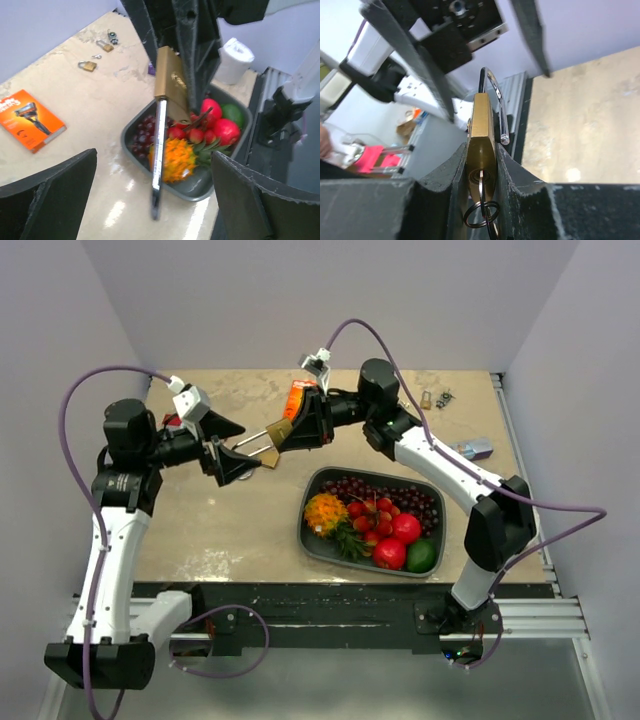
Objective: Lock with the key
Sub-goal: Lock the lock.
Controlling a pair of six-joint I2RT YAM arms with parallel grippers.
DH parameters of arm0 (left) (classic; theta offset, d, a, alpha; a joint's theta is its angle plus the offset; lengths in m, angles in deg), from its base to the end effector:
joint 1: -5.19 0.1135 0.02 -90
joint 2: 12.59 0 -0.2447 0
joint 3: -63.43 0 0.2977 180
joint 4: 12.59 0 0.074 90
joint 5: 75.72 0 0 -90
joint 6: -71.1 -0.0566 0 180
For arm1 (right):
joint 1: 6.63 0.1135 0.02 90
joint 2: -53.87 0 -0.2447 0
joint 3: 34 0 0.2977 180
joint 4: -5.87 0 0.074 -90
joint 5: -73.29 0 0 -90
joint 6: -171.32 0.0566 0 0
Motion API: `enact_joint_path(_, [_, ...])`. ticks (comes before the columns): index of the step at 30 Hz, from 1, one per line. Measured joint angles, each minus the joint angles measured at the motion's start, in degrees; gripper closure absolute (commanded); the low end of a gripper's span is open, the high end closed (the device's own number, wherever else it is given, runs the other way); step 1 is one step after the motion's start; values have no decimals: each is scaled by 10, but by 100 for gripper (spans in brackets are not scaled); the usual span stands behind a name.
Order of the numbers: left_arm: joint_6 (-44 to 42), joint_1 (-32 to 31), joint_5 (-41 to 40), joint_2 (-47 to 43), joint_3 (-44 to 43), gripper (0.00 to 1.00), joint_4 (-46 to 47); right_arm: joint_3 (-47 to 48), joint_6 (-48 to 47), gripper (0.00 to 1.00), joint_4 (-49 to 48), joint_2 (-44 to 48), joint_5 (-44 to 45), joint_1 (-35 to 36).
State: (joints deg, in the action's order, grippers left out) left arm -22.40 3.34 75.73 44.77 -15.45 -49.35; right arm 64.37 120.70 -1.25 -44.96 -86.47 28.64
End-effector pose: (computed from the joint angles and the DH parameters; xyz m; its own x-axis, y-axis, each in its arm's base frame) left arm 0.2607 -0.0582 0.4022 -0.2096 0.0360 -0.9771 0.8769 0.4490 -0.1716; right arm 0.3353 0.3022 0.3638 -0.5363 -0.1104 -0.8368 -0.8026 -0.2401 0.5461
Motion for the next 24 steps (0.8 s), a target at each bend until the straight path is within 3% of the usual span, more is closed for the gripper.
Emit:
enact_joint_path(3, [53, 37, 36, -23, 22, 3, 30, -14, -3, 100, -33, -1, 23, 0])
enact_joint_path(9, [209, 134, 149, -12, 83, 12, 188, -36, 68, 100, -168, -38, 72, 0])
enact_joint_path(13, [202, 185, 189, 10, 93, 15, 203, -39, 92, 100, -200, -59, 92, 2])
enact_joint_path(17, [159, 192, 202, 13, 94, 19, 183, -44, 101, 100, -217, -59, 108, 11])
enact_joint_path(24, [158, 192, 208, -6, 132, 41, 232, -44, 105, 100, -220, -58, 118, 33])
